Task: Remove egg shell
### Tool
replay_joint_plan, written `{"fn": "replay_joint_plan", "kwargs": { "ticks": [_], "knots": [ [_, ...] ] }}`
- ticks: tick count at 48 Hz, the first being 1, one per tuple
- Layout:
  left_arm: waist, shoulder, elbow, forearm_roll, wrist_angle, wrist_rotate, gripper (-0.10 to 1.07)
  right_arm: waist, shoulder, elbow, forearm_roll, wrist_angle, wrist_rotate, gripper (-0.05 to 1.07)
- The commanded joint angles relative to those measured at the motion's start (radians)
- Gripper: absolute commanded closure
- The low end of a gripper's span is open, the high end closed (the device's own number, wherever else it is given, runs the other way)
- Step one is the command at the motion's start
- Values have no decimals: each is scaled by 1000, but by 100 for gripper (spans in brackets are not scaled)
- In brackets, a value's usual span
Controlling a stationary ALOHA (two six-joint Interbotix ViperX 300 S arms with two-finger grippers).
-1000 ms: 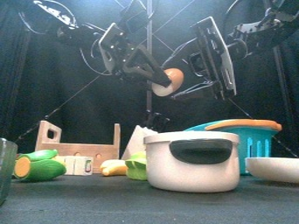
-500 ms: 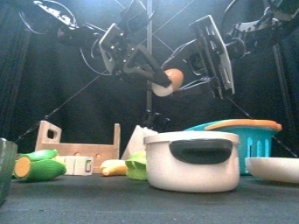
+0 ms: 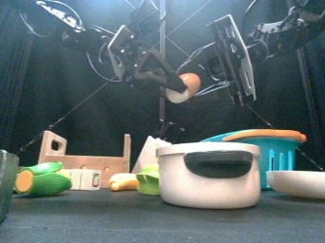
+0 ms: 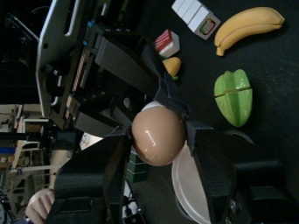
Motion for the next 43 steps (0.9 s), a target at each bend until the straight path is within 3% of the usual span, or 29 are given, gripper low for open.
{"fn": "replay_joint_plan", "kwargs": {
  "ticks": [1, 43],
  "knots": [
    [3, -8, -8, 2, -6, 0, 31, -2, -35, -5, -2, -3, -2, 38],
    [5, -8, 12, 2, -2, 0, 31, -2, -100, 44, -2, -2, -2, 38]
  ]
}}
